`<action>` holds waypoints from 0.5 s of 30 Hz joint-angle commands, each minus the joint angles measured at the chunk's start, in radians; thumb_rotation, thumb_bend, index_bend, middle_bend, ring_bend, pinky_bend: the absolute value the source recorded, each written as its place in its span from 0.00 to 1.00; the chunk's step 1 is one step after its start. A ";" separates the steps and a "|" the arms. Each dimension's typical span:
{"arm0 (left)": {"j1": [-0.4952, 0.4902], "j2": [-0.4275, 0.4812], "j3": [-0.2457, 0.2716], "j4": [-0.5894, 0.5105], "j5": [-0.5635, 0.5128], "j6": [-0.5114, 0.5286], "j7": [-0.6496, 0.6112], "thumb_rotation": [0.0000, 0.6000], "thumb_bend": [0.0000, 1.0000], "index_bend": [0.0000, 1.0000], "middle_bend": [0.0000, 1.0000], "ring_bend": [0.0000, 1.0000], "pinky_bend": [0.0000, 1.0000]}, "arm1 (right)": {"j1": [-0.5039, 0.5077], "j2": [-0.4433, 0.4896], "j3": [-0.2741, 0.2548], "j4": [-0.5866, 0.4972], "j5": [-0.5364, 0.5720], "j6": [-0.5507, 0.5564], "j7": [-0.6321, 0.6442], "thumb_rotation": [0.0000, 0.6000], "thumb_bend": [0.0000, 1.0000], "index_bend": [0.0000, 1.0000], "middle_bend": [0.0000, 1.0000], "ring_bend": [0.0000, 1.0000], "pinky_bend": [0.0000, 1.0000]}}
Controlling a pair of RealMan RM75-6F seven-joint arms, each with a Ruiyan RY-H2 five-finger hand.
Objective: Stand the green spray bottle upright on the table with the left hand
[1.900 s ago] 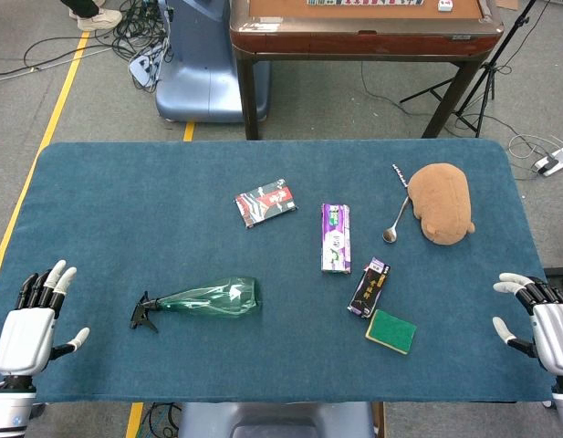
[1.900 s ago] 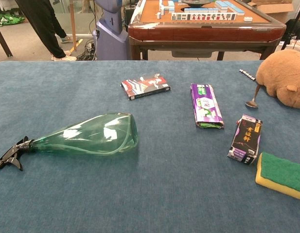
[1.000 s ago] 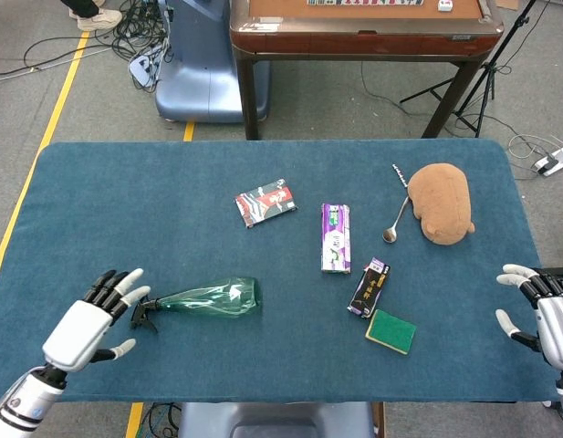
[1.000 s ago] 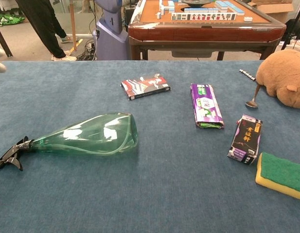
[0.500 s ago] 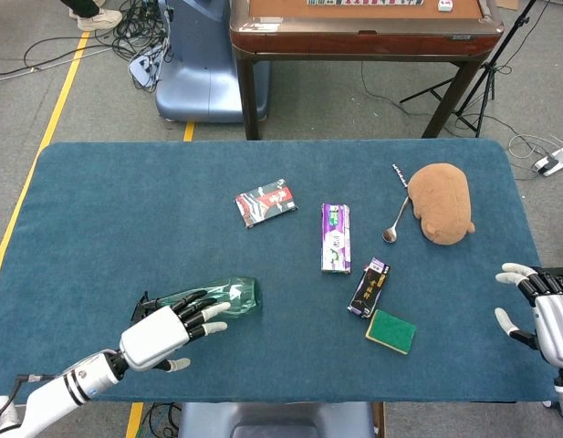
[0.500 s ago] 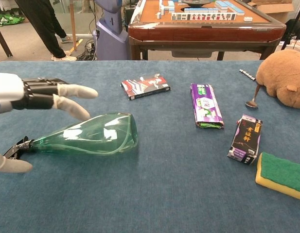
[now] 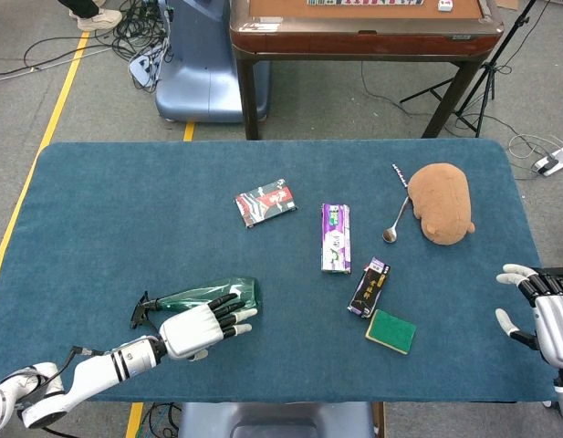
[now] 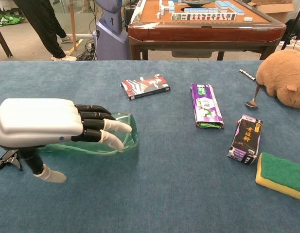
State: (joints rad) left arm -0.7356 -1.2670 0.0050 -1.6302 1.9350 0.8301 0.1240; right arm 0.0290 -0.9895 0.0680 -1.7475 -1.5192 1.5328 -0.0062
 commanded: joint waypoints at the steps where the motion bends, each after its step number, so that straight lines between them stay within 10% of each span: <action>1: -0.023 -0.047 -0.017 0.045 -0.025 -0.014 0.058 1.00 0.22 0.13 0.00 0.00 0.00 | 0.000 -0.001 0.000 0.001 0.002 -0.001 0.000 1.00 0.26 0.35 0.28 0.21 0.29; 15: -0.093 -0.149 -0.043 0.180 -0.052 -0.038 0.263 1.00 0.22 0.12 0.00 0.00 0.00 | -0.009 0.000 -0.003 0.005 0.006 0.007 0.006 1.00 0.26 0.35 0.28 0.21 0.29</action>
State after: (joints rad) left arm -0.8183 -1.4049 -0.0288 -1.4664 1.8999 0.8046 0.3654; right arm 0.0207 -0.9894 0.0656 -1.7424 -1.5130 1.5394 -0.0008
